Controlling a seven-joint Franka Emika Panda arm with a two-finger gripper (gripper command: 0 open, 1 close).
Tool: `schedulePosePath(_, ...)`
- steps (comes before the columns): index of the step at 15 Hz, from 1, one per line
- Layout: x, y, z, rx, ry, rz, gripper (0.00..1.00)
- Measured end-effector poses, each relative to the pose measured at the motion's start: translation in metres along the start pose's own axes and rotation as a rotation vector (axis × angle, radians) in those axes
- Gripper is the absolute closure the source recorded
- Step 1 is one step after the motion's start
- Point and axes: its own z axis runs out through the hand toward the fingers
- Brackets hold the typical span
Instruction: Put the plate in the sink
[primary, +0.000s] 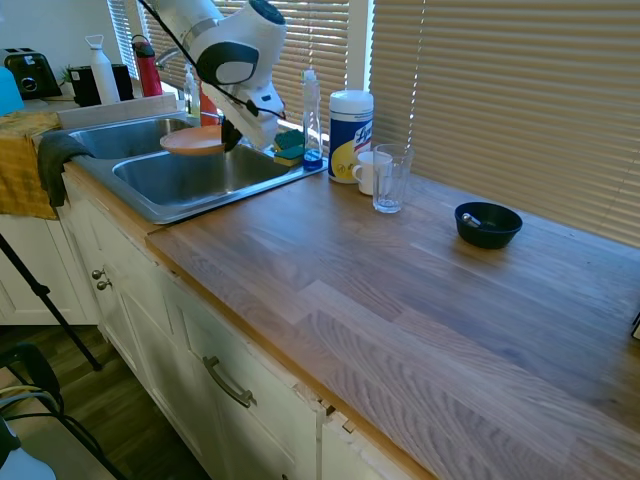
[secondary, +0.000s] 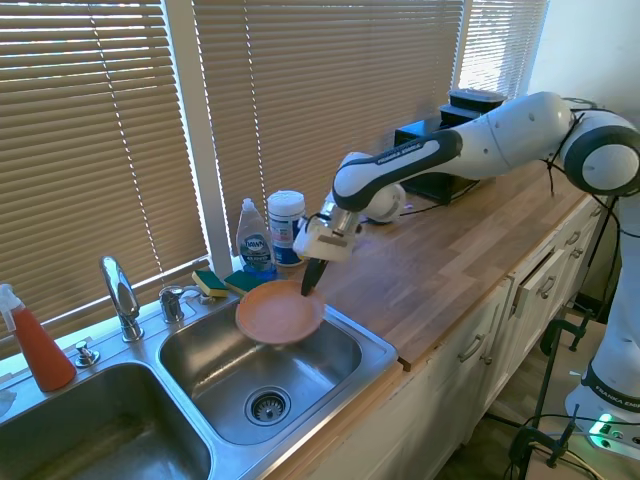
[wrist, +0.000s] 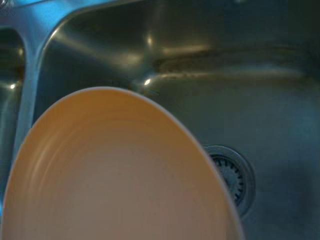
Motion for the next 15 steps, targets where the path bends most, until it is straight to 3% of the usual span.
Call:
schedulePosePath(4, -0.004, -0.028, 0.063, -0.047, 0.019, -0.009, 1.0)
schedulePosePath(9, -0.003, -0.032, 0.139, -0.142, 0.051, -0.02, 1.0)
schedulePosePath(13, 0.006, -0.028, 0.173, -0.185, 0.06, -0.008, 1.0)
schedulePosePath(14, 0.008, -0.028, 0.177, -0.193, 0.059, -0.006, 0.0)
schedulePosePath(15, 0.008, -0.03, 0.179, -0.198, 0.057, -0.004, 0.0)
